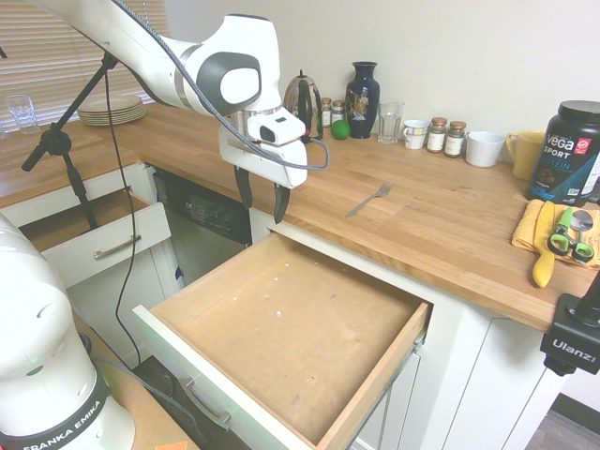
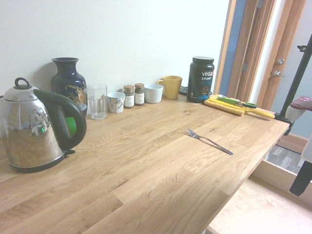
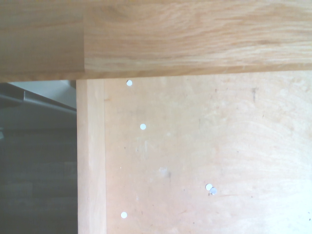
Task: Put fork in the drawer
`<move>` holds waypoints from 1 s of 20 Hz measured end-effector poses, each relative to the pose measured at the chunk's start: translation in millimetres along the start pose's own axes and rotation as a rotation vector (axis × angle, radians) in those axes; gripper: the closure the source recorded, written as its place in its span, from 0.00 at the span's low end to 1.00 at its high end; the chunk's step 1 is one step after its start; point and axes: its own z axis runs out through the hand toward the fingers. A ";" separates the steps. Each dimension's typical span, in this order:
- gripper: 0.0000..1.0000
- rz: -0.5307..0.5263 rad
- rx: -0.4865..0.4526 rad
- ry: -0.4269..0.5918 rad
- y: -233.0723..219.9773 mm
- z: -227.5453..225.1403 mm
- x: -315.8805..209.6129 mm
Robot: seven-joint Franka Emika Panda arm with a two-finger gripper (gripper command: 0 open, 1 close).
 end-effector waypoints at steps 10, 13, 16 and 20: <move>0.00 0.015 -0.009 0.043 -42.0 -19.5 79.8; 0.00 0.031 -0.020 0.031 -68.3 -15.9 118.4; 0.00 0.047 -0.027 0.026 -89.0 -13.9 149.9; 0.00 0.066 -0.042 0.022 -106.7 -6.9 183.7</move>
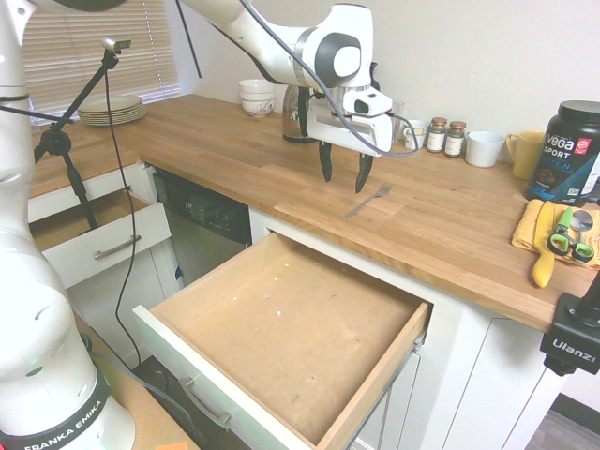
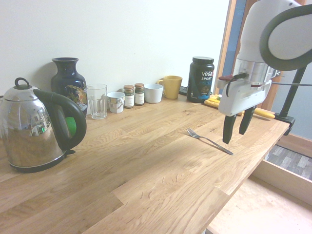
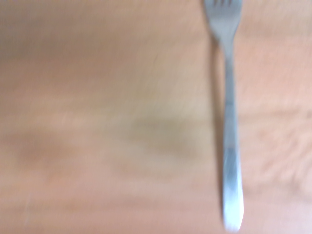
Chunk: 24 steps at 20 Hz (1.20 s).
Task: Put fork in the drawer
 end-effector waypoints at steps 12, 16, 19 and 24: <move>0.00 0.016 -0.050 -0.014 -54.4 37.3 60.4; 1.00 0.013 -0.062 -0.025 -64.7 50.4 65.2; 1.00 0.017 -0.062 -0.033 -66.7 57.3 66.9; 1.00 0.024 -0.061 -0.038 -66.7 61.6 69.5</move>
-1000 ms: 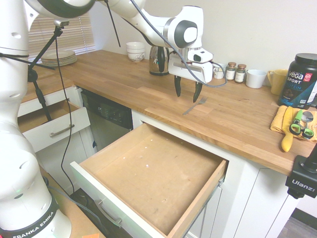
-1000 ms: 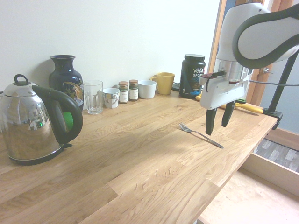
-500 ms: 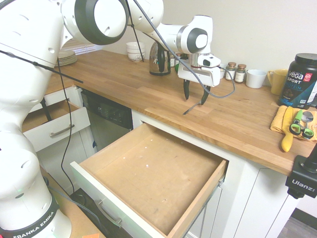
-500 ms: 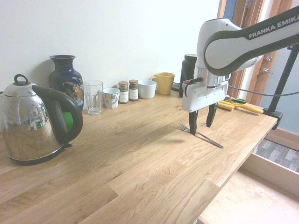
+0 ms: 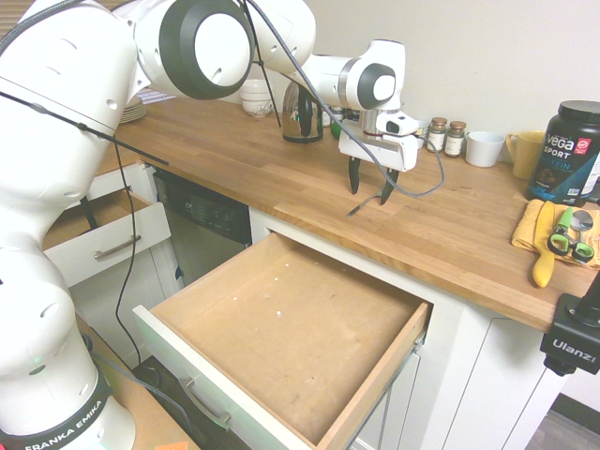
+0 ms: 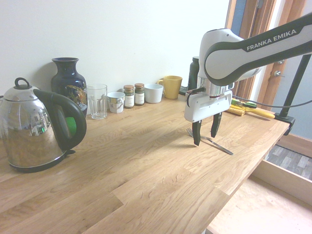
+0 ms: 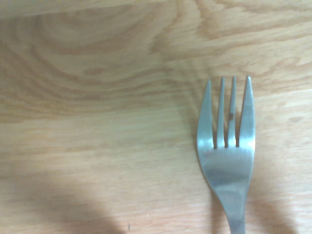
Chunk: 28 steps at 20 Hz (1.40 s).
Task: Put fork in the drawer
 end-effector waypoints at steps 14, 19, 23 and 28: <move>1.00 0.001 0.007 -0.012 -3.0 1.8 -3.4; 1.00 0.003 0.007 -0.012 -2.4 1.9 -2.8; 1.00 -0.001 0.009 -0.011 -4.6 1.5 -5.1; 1.00 -0.005 0.015 -0.006 -7.3 -1.1 -6.7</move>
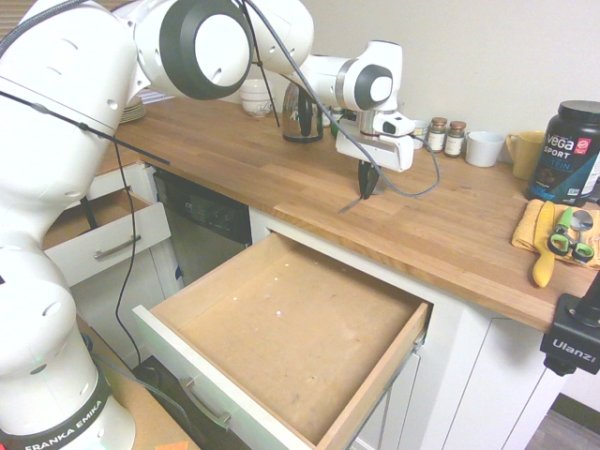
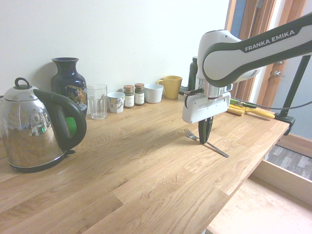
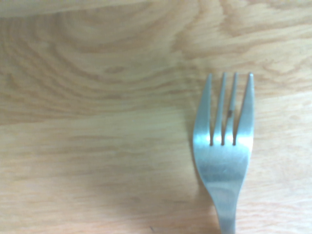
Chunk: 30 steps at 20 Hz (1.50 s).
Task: Put fork in the drawer
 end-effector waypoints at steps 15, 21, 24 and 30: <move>1.00 -0.005 0.080 0.057 -6.9 -66.2 -1.4; 1.00 -0.004 0.101 0.071 -7.6 -85.2 -0.3; 1.00 -0.003 0.110 0.077 -7.2 -92.1 1.8; 0.00 0.001 0.108 0.074 -3.6 -94.1 5.3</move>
